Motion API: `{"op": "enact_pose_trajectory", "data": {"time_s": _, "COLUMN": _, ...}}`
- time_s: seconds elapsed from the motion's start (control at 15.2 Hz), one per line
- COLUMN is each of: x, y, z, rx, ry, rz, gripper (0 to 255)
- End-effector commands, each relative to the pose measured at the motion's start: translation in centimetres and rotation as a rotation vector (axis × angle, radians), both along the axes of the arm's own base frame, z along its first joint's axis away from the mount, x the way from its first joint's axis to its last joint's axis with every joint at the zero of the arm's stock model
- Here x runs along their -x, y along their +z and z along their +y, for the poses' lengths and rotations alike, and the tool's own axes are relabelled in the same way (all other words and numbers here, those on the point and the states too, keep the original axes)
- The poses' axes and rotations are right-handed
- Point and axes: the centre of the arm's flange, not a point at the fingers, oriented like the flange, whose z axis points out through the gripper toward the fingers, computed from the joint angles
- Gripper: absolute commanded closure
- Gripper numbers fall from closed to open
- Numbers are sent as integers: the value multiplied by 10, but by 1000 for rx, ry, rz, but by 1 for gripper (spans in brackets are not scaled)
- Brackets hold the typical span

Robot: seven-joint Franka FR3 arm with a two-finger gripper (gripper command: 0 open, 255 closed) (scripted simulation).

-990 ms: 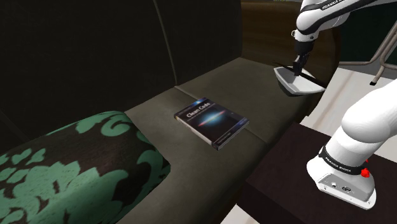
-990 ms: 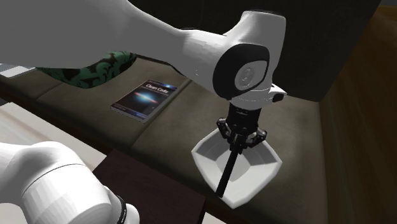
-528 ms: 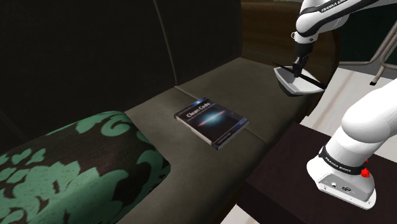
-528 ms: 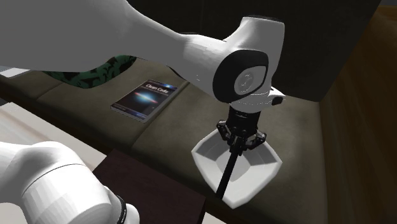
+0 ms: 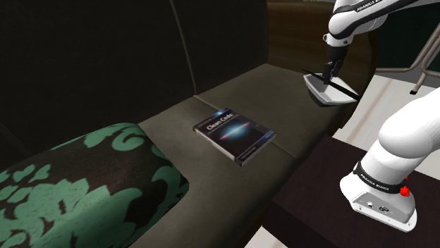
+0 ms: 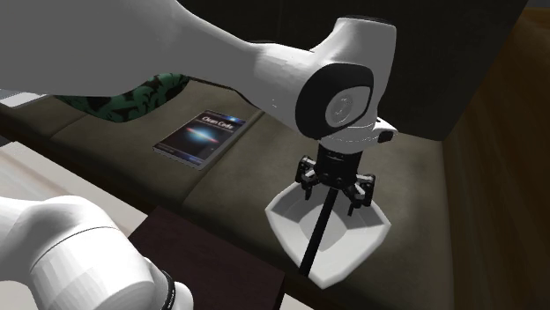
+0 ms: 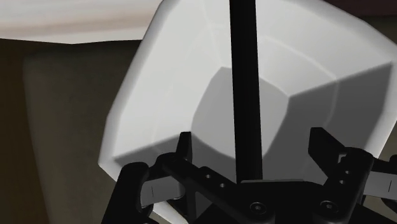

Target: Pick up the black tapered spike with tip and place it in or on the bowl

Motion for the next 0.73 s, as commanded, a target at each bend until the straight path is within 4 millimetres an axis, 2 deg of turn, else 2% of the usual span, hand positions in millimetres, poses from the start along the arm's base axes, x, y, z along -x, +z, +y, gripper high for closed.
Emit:
{"op": "enact_pose_trajectory", "data": {"time_s": 0.0, "x": -3, "y": 20, "z": 2, "rx": 0, "ry": 0, "rz": 0, "gripper": 0}}
{"op": "enact_pose_trajectory", "data": {"time_s": 0.13, "x": -5, "y": 44, "z": 3, "rx": 0, "ry": 0, "rz": 0, "gripper": 0}}
{"op": "enact_pose_trajectory", "data": {"time_s": 0.66, "x": -5, "y": 44, "z": 3, "rx": 0, "ry": 0, "rz": 0, "gripper": 0}}
